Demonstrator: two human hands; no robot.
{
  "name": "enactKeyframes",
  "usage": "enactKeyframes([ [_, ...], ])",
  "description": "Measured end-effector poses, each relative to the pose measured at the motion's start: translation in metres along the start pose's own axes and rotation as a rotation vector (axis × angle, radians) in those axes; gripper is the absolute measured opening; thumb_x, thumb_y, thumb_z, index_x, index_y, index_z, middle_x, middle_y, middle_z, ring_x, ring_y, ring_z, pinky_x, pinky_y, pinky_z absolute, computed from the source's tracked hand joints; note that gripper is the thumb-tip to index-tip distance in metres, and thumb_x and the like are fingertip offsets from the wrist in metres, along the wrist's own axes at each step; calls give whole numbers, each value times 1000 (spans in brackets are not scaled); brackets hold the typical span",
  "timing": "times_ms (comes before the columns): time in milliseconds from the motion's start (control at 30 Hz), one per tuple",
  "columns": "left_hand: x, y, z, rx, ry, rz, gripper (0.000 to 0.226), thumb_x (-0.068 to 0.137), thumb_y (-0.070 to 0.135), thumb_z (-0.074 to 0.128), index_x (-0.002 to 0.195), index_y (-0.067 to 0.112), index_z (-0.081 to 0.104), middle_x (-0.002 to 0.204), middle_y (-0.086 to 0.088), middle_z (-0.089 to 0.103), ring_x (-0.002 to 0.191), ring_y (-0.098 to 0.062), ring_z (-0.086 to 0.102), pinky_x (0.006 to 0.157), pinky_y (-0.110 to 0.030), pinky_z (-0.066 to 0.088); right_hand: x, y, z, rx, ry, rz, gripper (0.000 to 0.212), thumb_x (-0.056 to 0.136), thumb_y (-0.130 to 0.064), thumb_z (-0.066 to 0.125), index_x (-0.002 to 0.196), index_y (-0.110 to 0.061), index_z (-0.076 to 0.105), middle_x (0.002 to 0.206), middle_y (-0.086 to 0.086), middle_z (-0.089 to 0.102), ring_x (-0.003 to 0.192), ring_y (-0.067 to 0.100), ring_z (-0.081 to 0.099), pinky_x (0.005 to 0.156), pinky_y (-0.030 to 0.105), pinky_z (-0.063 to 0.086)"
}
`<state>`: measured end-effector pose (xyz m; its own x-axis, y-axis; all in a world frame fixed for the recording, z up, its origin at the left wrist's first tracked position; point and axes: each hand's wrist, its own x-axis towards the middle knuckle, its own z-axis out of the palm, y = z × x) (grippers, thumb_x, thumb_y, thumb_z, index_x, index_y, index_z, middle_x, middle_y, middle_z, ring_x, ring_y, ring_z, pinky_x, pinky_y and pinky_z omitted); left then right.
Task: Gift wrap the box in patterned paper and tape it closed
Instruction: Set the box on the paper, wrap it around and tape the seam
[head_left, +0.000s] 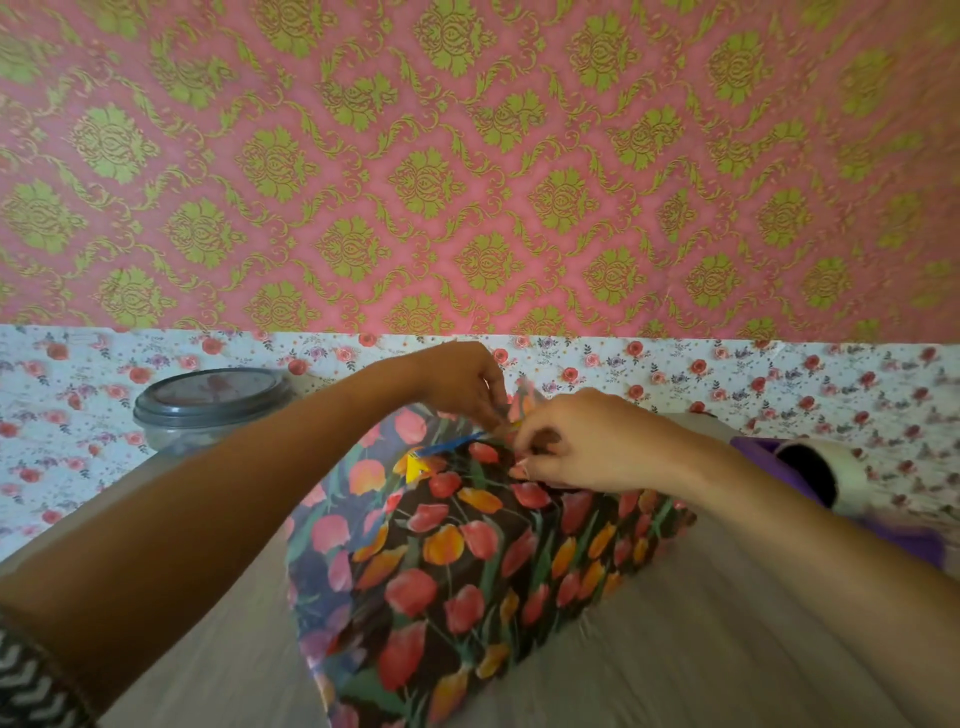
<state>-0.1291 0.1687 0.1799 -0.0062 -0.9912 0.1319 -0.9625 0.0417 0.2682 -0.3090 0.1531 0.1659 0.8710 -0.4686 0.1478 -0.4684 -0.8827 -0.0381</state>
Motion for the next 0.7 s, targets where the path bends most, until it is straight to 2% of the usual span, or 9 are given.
enactKeyframes([
  [67, -7, 2, 0, -14, -35, -2, 26, 73, 18, 80, 90, 21, 60, 72, 15, 59, 66, -2, 53, 65, -18, 39, 9, 13, 0, 100, 117, 25, 28, 82, -39, 66, 106, -25, 61, 98, -6, 58, 90, 13, 56, 79, 31, 46],
  [133, -12, 3, 2, -43, -42, 4, 29, 73, 17, 79, 92, 22, 58, 74, 13, 60, 66, 3, 53, 64, -17, 40, 22, 27, -1, 55, 238, 22, 34, 89, -21, 59, 122, -25, 54, 130, 1, 49, 122, 21, 44, 98, 37, 39],
  [267, -20, 4, 6, -114, -71, 32, 21, 82, 5, 69, 96, 18, 59, 88, -1, 71, 68, 6, 59, 64, -5, 42, 42, 42, -5, -185, 74, 1, 68, 87, 9, 42, 144, -25, 29, 156, 0, 16, 145, 22, 9, 115, 40, 14],
  [333, -24, 6, 7, -119, -79, 44, 20, 85, 3, 65, 101, 13, 61, 94, -2, 71, 71, 0, 63, 68, -7, 44, 49, 49, -1, -240, -43, 16, 73, 83, 14, 43, 142, -29, 35, 155, 5, 20, 144, 25, 14, 115, 43, 18],
  [367, -26, 6, 10, -111, -85, 48, 20, 86, 3, 64, 104, 11, 62, 96, -2, 71, 76, -5, 66, 71, -10, 46, 50, 52, 1, -248, -64, 7, 69, 82, 14, 45, 137, -29, 43, 149, 7, 33, 140, 27, 27, 111, 42, 27],
  [433, -27, 7, 11, -109, -96, 54, 19, 87, 6, 64, 105, 12, 62, 102, -6, 71, 92, -16, 68, 80, -18, 48, 49, 59, -2, -276, -23, -36, 47, 82, 7, 54, 117, -25, 60, 120, 2, 56, 117, 25, 50, 94, 39, 43],
  [533, -27, 6, 12, -124, -101, 65, 18, 87, 7, 64, 103, 15, 61, 101, -3, 71, 98, -17, 67, 74, -11, 45, 47, 73, -16, -421, 66, -66, 8, 80, -13, 68, 84, -20, 66, 93, -4, 52, 93, 15, 50, 81, 35, 46],
  [600, -27, 6, 11, -132, -106, 69, 18, 88, 6, 63, 102, 17, 60, 101, -3, 71, 98, -16, 67, 70, -8, 44, 44, 80, -20, -402, 106, -58, 11, 75, -11, 69, 69, -13, 61, 95, 1, 56, 94, 17, 52, 81, 37, 48],
  [700, -30, 7, 12, -145, -108, 91, 17, 88, 8, 64, 100, 19, 59, 103, -5, 72, 92, -10, 67, 71, -7, 43, 29, 87, -20, -231, 53, -41, 10, 72, -6, 67, 64, -9, 61, 108, -2, 59, 108, 9, 51, 86, 39, 48],
])
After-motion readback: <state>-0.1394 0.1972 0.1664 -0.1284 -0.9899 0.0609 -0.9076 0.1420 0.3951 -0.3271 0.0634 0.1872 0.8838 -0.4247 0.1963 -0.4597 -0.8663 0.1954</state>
